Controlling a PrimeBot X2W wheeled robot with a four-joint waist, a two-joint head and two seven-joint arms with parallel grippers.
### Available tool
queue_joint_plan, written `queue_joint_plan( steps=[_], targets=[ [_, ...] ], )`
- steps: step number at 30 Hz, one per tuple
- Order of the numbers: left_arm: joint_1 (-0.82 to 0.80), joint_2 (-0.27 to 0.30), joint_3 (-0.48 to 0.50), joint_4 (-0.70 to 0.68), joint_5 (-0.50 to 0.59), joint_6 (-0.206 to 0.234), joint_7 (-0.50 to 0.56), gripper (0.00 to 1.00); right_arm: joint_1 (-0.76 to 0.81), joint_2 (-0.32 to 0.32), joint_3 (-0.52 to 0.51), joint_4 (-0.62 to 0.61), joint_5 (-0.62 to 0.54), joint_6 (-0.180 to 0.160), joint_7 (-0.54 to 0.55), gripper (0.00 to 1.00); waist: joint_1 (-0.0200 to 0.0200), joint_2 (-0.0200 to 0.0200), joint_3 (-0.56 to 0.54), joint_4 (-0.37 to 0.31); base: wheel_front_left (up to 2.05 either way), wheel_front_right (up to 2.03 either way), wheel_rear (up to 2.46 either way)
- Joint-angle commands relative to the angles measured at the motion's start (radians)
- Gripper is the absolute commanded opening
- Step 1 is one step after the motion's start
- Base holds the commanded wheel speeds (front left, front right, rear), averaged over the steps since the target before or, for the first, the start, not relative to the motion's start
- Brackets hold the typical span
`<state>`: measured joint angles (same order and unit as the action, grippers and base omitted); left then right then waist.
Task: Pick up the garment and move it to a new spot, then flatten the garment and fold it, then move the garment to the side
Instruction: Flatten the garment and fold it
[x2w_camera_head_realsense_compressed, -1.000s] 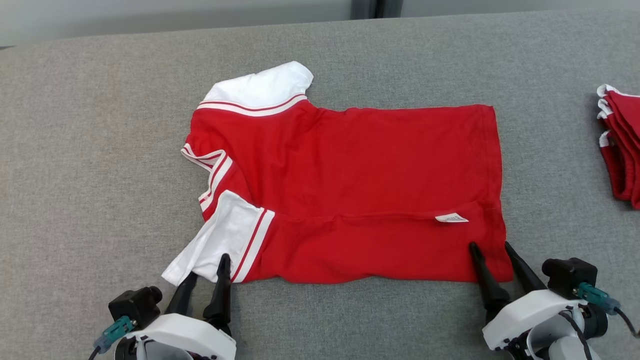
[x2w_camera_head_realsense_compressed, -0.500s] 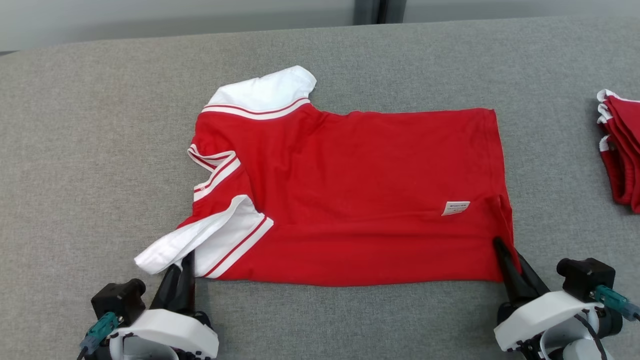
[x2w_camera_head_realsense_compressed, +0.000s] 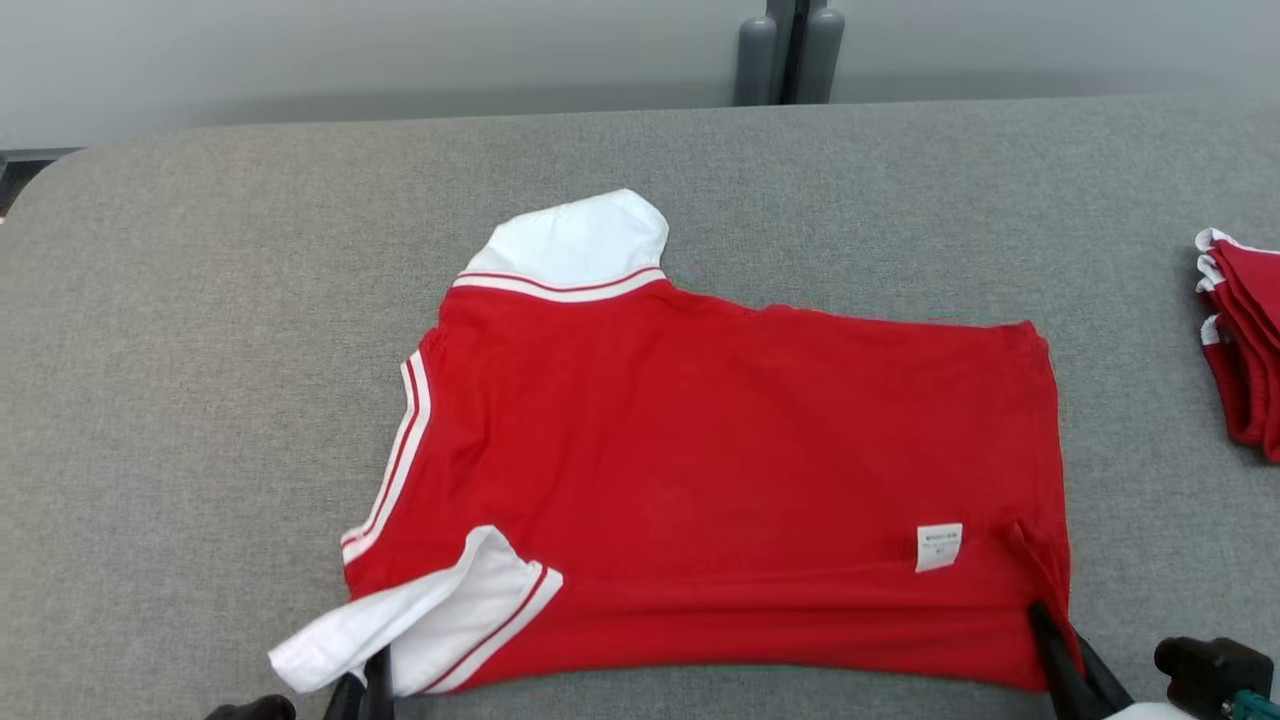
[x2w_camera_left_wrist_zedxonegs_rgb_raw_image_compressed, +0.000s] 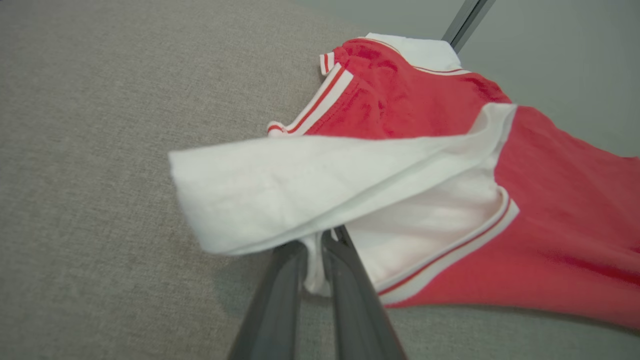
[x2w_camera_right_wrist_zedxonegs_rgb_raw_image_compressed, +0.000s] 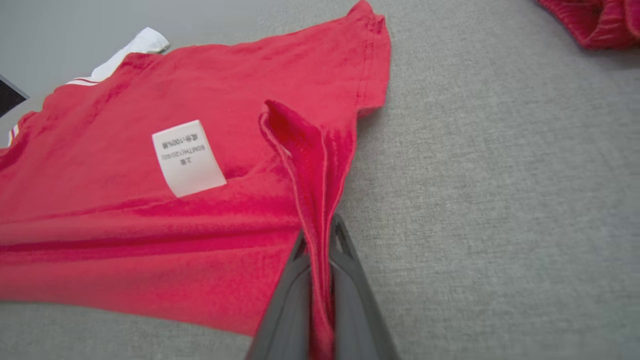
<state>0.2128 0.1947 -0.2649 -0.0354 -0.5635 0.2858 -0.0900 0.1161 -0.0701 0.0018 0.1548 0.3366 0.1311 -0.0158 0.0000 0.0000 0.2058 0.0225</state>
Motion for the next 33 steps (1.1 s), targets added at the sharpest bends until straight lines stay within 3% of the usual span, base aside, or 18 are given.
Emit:
queue_joint_plan(
  steps=[1,9,10,11,12,18,22,33],
  targets=[
    [0.017,-0.003,0.004,-0.005,-0.012,0.014,0.007,0.00,0.023,-0.002,-0.020,-0.001,-0.007,0.000,0.013,0.00,0.0000,0.0000,-0.011,0.006,0.00,0.00,0.00],
    [0.019,0.001,-0.026,0.015,-0.015,0.009,0.047,0.03,0.036,0.013,-0.034,0.005,-0.010,0.000,0.044,0.00,0.0000,0.0000,-0.025,-0.002,0.00,0.00,0.00],
    [0.009,0.002,-0.025,0.023,-0.018,0.009,0.051,0.76,0.030,0.013,-0.033,0.012,-0.010,0.000,0.046,0.00,0.0000,0.0000,-0.026,-0.005,0.00,0.00,0.00],
    [0.000,0.007,-0.028,0.033,-0.013,0.006,0.056,1.00,0.024,0.013,-0.033,0.015,-0.009,0.000,0.038,0.56,0.0000,0.0000,-0.026,-0.008,0.00,0.00,0.00],
    [-0.007,0.010,-0.030,0.041,-0.010,0.000,0.058,1.00,0.016,0.013,-0.032,0.020,-0.010,0.000,0.035,1.00,0.0000,0.0000,-0.025,-0.011,0.00,0.00,0.00],
    [-0.051,0.042,-0.020,0.054,0.021,0.001,0.037,1.00,-0.015,0.015,-0.035,-0.019,-0.034,0.000,-0.011,1.00,0.0000,0.0000,-0.033,-0.026,0.00,0.00,0.00],
    [-0.076,0.072,0.001,0.020,0.048,0.010,0.001,1.00,-0.040,0.015,-0.055,-0.112,-0.072,0.000,-0.058,1.00,0.0000,0.0000,-0.054,-0.040,0.00,0.00,0.00],
    [-0.102,0.109,0.010,-0.072,0.096,0.036,-0.007,1.00,-0.046,0.013,-0.068,-0.248,-0.115,0.000,-0.027,1.00,0.0000,0.0000,-0.095,-0.055,0.00,0.00,0.00]
  ],
)
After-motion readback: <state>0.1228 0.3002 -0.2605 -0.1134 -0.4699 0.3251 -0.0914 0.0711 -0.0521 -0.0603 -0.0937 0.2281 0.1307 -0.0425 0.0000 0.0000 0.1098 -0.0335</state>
